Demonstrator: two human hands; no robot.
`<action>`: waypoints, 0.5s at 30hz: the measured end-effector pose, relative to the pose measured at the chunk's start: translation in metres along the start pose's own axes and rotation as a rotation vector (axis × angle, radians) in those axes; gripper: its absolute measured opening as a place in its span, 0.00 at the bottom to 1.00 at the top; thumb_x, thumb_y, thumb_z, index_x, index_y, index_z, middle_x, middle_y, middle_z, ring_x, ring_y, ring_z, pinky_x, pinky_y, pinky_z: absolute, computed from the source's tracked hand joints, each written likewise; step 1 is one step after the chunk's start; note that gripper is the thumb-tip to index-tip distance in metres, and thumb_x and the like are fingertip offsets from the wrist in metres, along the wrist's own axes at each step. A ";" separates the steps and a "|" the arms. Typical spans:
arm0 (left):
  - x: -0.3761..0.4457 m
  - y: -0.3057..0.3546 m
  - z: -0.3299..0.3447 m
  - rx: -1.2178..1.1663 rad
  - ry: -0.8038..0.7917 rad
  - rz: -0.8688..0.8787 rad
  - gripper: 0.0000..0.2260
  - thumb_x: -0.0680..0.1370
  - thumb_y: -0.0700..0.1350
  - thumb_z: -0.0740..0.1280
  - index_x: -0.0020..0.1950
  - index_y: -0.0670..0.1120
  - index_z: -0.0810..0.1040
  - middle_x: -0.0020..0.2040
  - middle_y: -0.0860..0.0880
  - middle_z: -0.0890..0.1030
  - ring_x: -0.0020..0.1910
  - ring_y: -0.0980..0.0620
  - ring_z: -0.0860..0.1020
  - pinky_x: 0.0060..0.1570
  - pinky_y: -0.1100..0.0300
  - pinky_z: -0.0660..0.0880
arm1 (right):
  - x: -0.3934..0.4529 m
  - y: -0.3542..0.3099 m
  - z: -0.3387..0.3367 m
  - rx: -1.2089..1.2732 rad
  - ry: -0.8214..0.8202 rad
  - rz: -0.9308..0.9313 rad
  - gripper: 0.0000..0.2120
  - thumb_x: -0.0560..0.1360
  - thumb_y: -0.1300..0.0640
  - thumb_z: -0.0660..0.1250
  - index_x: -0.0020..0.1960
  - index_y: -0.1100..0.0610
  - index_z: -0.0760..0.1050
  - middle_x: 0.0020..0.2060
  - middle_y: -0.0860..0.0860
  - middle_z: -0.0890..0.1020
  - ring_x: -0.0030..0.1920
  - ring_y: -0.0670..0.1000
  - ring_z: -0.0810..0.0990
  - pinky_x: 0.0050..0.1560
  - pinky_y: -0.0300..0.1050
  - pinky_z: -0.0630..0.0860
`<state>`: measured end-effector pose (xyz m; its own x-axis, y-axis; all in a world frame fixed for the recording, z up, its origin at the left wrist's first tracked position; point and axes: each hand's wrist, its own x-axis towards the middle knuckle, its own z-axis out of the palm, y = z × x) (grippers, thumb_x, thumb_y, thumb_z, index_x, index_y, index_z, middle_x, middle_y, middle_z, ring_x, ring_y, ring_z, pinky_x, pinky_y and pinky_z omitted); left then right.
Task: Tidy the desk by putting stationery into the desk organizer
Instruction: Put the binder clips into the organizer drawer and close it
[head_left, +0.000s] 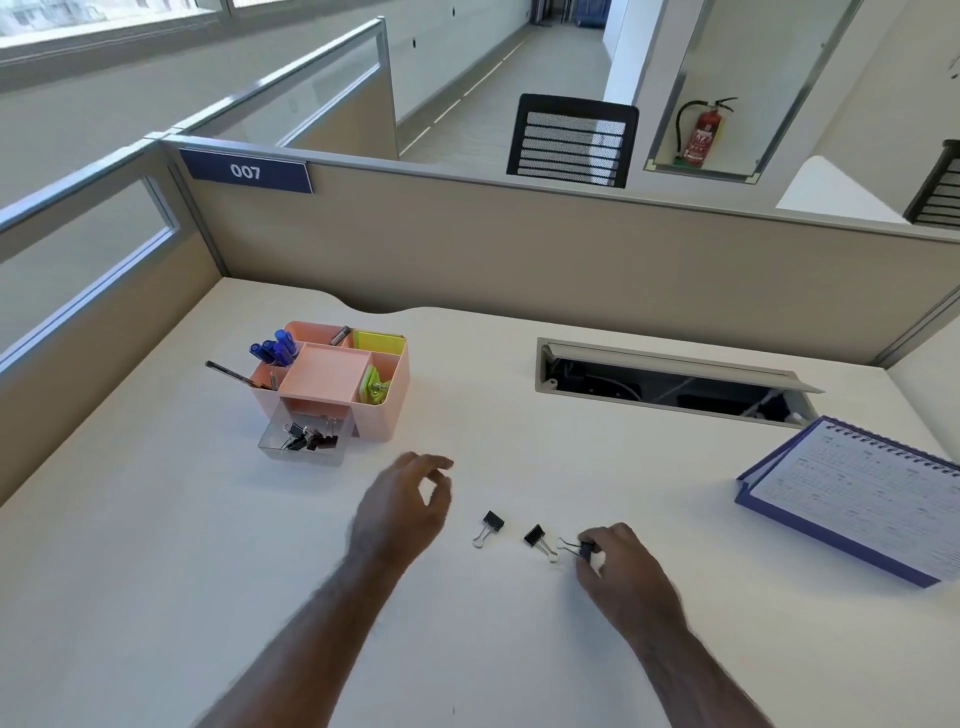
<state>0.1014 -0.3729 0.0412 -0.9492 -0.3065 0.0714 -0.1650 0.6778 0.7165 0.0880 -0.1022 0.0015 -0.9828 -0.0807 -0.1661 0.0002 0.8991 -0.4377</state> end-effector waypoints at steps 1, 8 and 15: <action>-0.002 0.003 0.002 -0.070 -0.072 -0.031 0.08 0.76 0.49 0.70 0.54 0.57 0.82 0.47 0.60 0.81 0.35 0.60 0.78 0.42 0.61 0.75 | -0.002 -0.015 -0.001 0.044 -0.007 -0.057 0.08 0.73 0.46 0.63 0.52 0.42 0.75 0.48 0.41 0.73 0.40 0.40 0.78 0.43 0.43 0.77; -0.013 0.013 -0.005 -0.546 -0.360 -0.281 0.05 0.78 0.41 0.70 0.50 0.44 0.85 0.42 0.47 0.87 0.41 0.52 0.85 0.44 0.56 0.82 | -0.017 -0.103 0.001 0.118 0.001 -0.315 0.11 0.73 0.41 0.62 0.55 0.39 0.71 0.50 0.38 0.72 0.42 0.40 0.77 0.38 0.38 0.76; -0.007 0.001 -0.038 -0.628 -0.343 -0.360 0.05 0.75 0.33 0.72 0.49 0.40 0.84 0.43 0.42 0.86 0.43 0.49 0.85 0.43 0.63 0.80 | -0.019 -0.117 0.004 0.158 0.024 -0.399 0.17 0.73 0.42 0.62 0.62 0.38 0.66 0.54 0.36 0.70 0.43 0.39 0.77 0.40 0.39 0.77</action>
<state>0.1178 -0.3956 0.0679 -0.9128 -0.1433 -0.3823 -0.3916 0.0420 0.9192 0.1071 -0.2076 0.0524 -0.9155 -0.3972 0.0640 -0.3547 0.7220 -0.5940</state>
